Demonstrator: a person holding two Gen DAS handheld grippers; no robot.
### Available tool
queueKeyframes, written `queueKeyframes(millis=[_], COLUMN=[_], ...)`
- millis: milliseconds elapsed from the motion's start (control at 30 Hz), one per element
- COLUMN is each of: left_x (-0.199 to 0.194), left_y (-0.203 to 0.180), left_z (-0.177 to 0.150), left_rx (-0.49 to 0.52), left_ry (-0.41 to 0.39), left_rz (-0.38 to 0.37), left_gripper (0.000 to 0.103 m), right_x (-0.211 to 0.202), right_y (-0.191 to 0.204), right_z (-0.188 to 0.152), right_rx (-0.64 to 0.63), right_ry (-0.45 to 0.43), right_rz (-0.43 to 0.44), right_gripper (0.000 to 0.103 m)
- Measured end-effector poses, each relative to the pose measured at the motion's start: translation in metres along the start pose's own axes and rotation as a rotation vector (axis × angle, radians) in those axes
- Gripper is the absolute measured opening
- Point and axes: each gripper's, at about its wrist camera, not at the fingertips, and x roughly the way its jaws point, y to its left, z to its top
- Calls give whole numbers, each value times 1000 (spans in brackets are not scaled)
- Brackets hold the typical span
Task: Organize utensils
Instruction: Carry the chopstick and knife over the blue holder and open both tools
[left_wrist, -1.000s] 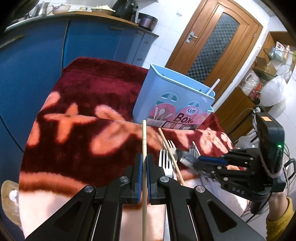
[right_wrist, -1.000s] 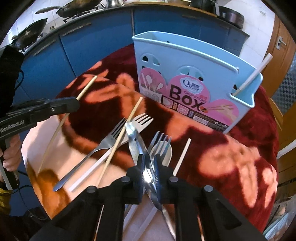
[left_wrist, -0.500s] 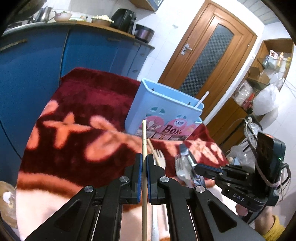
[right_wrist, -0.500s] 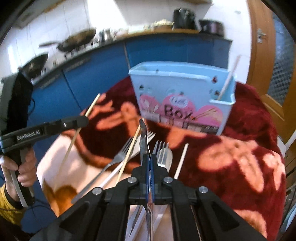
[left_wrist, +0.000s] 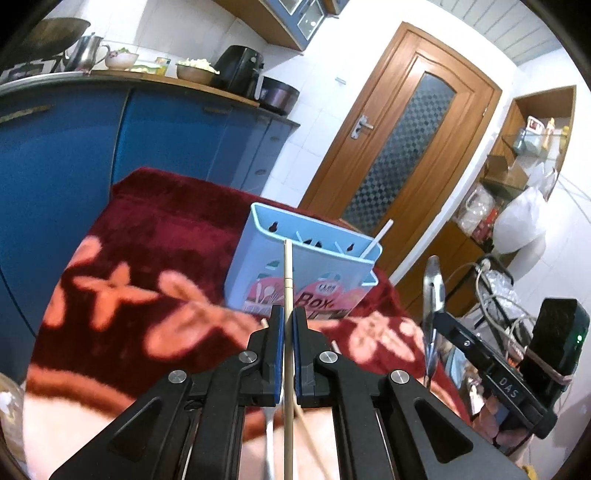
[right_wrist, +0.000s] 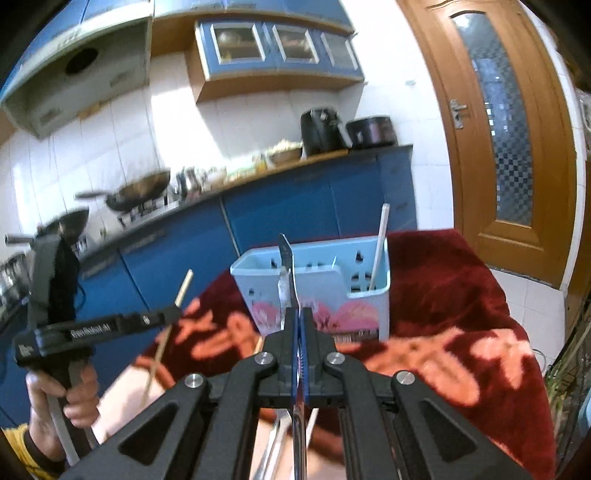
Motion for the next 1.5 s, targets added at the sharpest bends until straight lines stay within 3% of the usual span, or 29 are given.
queueKeyframes(millis=[333,733,1100,1500], left_x=[15,39,59,61], left_y=[-20,-28,-15,-22], left_z=[26,64,96,119], left_rx=[11,63,2,53], left_ry=[-80,-182,-299,-484], left_rz=[-26,11,13,103], left_gripper=[4,4,4,4], right_x=[-1,10,28,53], right_y=[-19,-38,-47,-54], right_z=[11,28,49,84], right_rx=[74,149,178,143], right_ry=[-91,-147,-186,-276], right_rz=[38,67,98,47], right_gripper=[2,3,3,3])
